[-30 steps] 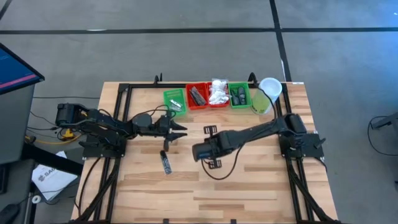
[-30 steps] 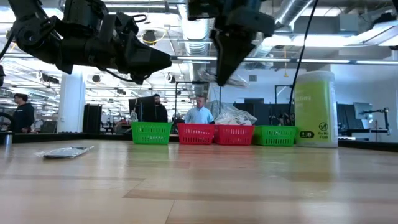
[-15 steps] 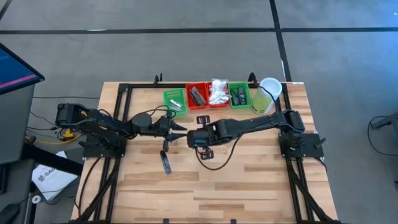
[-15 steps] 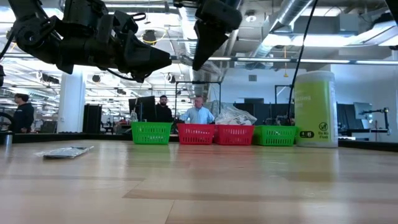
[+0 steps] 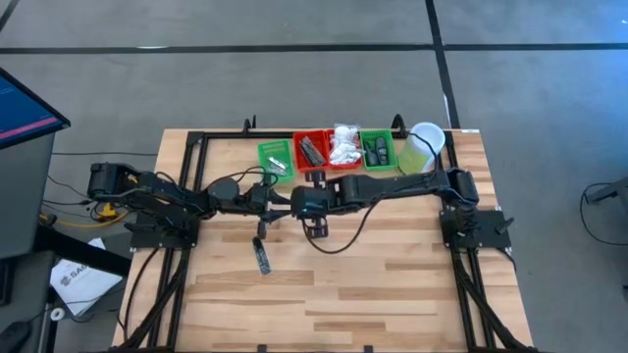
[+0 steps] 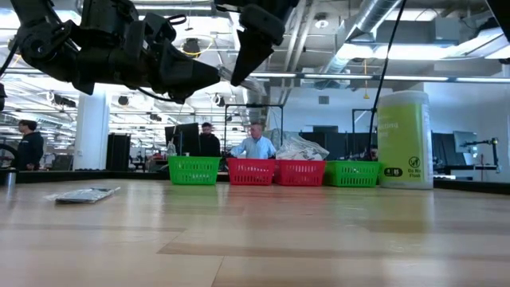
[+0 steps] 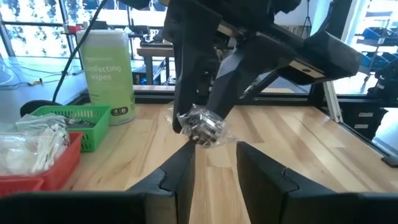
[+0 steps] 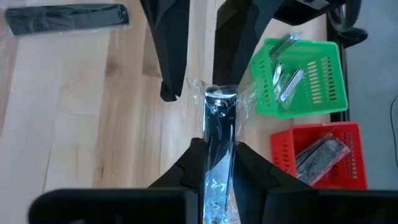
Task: Pick & Place Travel size toiletries
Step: Put the silver nail cutter into the left green bin
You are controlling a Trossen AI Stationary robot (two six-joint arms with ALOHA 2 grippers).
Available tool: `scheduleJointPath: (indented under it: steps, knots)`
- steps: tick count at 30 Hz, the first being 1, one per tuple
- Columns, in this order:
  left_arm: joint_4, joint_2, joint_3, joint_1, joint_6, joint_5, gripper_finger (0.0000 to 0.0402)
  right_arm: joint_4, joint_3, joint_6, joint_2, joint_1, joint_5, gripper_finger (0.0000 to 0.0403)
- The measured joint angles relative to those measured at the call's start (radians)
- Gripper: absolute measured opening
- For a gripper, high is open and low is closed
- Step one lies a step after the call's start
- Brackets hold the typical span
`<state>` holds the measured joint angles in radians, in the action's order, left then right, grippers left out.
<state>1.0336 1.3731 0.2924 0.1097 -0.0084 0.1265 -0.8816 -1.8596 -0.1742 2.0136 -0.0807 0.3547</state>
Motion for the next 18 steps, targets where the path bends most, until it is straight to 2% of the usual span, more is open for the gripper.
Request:
scheduleJointPath:
  steps: [11,14,18]
  knots:
    - [0.005,-0.001,-0.002,0.001,0.037,-0.033,0.0108,0.033,0.002,-0.020,0.000,0.020,-0.019,0.0044]
    - [0.011,0.000,0.001,0.000,0.040,-0.051,0.0108,0.108,-0.003,-0.020,0.000,0.026,-0.031,0.0044]
    - [0.011,0.000,0.001,0.000,0.060,-0.049,0.0108,0.147,-0.002,-0.025,-0.001,0.033,-0.113,0.0044]
